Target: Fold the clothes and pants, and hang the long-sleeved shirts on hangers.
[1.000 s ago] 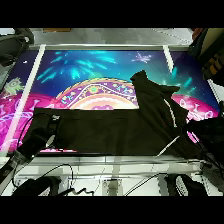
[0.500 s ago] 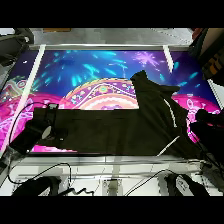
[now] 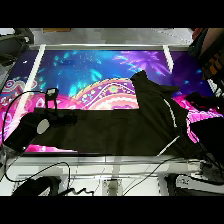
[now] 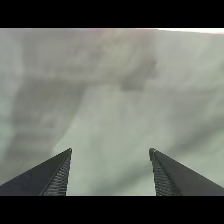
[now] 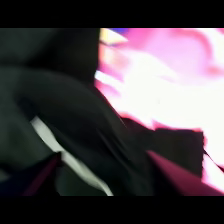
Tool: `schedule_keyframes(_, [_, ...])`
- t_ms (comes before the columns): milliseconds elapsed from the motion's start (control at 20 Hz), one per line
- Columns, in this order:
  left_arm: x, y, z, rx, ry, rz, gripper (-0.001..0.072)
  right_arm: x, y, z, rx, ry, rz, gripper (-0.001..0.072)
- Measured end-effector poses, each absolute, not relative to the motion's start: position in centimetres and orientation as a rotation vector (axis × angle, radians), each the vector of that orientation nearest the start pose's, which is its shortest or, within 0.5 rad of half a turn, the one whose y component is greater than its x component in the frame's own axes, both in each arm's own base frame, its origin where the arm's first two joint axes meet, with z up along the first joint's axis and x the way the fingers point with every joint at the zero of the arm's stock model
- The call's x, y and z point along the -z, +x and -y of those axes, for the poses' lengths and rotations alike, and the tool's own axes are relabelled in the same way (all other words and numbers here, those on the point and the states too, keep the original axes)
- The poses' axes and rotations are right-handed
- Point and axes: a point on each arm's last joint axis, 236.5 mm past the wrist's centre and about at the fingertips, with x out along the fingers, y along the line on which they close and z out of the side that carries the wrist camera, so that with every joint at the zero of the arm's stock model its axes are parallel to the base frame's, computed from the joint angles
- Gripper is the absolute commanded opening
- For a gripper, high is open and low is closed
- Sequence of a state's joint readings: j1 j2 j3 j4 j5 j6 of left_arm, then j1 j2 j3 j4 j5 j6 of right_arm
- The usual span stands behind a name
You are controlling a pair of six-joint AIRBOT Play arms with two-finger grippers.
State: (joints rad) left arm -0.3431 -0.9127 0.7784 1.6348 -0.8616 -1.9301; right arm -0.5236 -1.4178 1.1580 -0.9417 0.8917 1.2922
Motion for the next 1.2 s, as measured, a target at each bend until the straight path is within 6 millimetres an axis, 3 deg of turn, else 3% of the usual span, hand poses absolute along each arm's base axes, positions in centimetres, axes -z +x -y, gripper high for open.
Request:
schedule_keyframes(150, [-3.3,33.9,11.3,0.136,-0.131,-0.949,0.0562,-0.3,48.4,12.0,0.093,0.663,-0.891,0.0680])
schedule_keyframes(300, [-3.8,34.4,11.8,0.148,-0.150,-0.918,0.0562,1.7,51.7,11.3,0.126,0.704,-0.881,0.0676])
schedule_keyframes(500, [-4.0,34.7,11.9,0.154,-0.158,-0.903,0.0561,5.0,53.6,12.4,0.230,0.737,-0.873,0.0652])
schedule_keyframes(800, [-4.2,34.8,12.0,0.156,-0.161,-0.896,0.0561,7.0,56.0,14.9,0.325,0.746,-0.798,0.0538])
schedule_keyframes(850, [-4.2,34.8,12.0,0.156,-0.161,-0.895,0.0561,7.3,56.4,15.2,0.330,0.747,-0.792,0.0458])
schedule_keyframes(950, [-4.2,34.8,12.0,0.156,-0.161,-0.895,0.0561,7.8,56.9,15.4,0.338,0.751,-0.788,0.0369])
schedule_keyframes(1150, [-4.3,35.0,12.1,0.159,-0.163,-0.885,0.0561,8.0,57.5,15.8,0.347,0.748,-0.773,0.0037])
schedule_keyframes(1200, [-4.4,35.1,12.1,0.160,-0.164,-0.881,0.0562,8.1,57.5,15.8,0.346,0.750,-0.776,0.0037])
